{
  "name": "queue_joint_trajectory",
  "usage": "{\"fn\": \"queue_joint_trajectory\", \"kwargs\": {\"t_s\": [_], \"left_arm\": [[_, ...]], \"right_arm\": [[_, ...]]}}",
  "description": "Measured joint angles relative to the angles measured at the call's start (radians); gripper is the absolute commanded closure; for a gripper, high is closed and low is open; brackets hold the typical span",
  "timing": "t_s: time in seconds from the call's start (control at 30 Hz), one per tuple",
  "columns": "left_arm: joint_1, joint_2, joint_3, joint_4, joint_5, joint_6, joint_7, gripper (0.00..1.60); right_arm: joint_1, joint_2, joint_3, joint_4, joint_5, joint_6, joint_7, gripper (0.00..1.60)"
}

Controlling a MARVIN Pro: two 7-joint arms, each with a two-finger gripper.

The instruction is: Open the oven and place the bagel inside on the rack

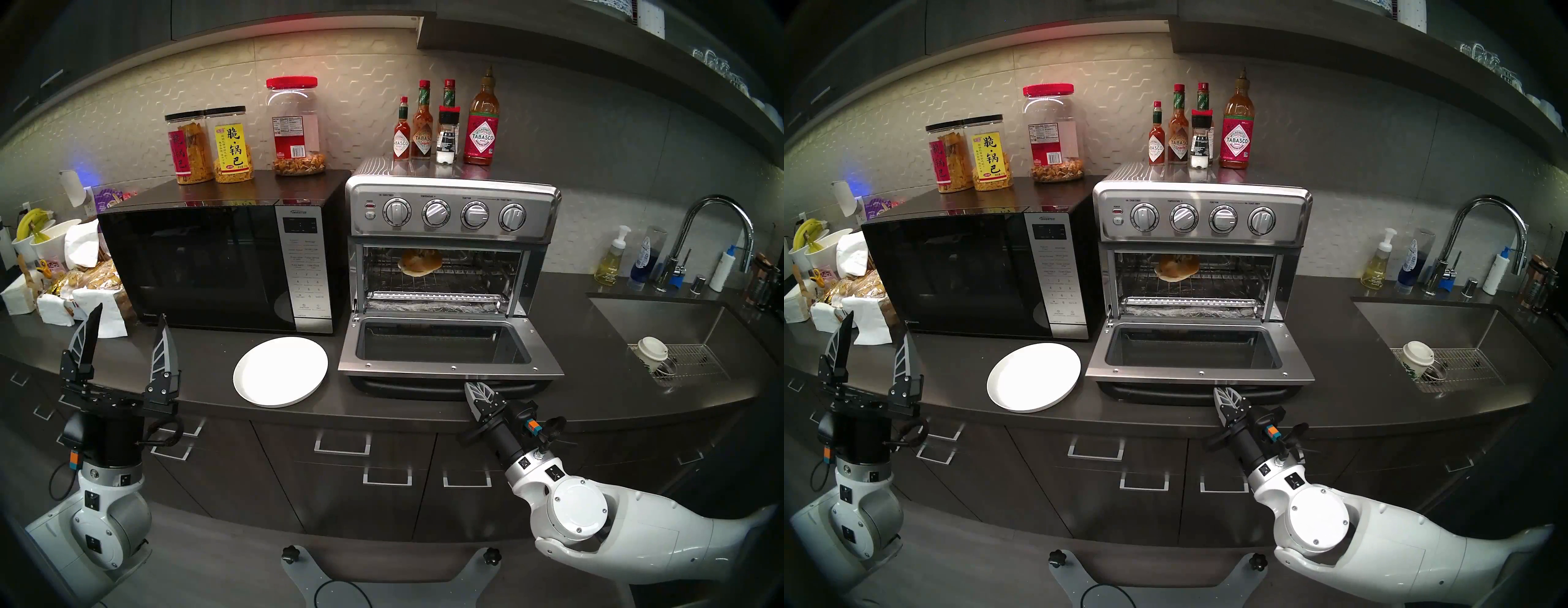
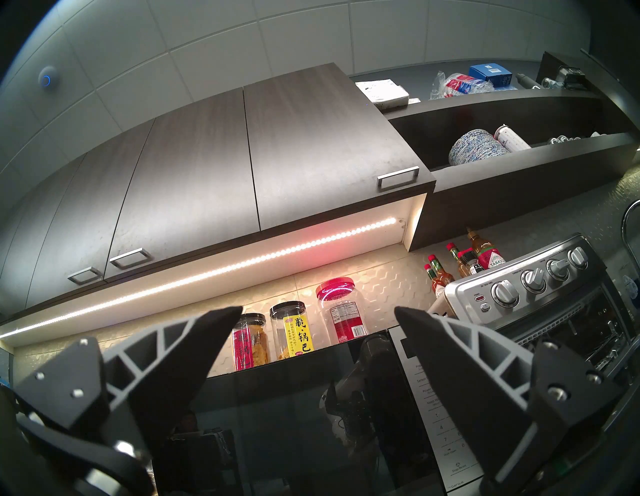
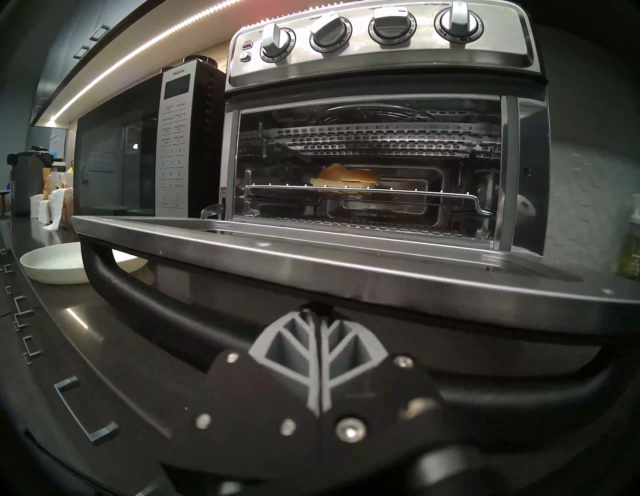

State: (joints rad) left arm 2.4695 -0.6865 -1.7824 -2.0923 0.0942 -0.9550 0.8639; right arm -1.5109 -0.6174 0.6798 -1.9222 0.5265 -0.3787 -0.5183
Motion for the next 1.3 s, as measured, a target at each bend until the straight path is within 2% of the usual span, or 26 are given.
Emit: {"fn": "queue_joint_trajectory", "kwargs": {"t_s": [0.37,0.63,0.93,1.3], "left_arm": [[0.0,0.0,0.0,0.0,0.0,0.0,0.0,0.0],[0.0,0.0,0.0,0.0,0.0,0.0,0.0,0.0],[-0.002,0.0,0.0,0.0,0.0,0.0,0.0,0.0],[-0.005,0.0,0.001,0.001,0.0,0.0,0.0,0.0]], "right_arm": [[0.02,-0.01,0.013,0.007,0.019,0.04,0.012,1.6],[0.046,-0.01,0.028,0.0,0.067,0.118,0.045,1.6],[0.053,0.001,0.036,-0.028,0.107,0.185,0.069,1.6],[0.054,0.038,0.069,-0.088,0.148,0.211,0.078,1.6]]}}
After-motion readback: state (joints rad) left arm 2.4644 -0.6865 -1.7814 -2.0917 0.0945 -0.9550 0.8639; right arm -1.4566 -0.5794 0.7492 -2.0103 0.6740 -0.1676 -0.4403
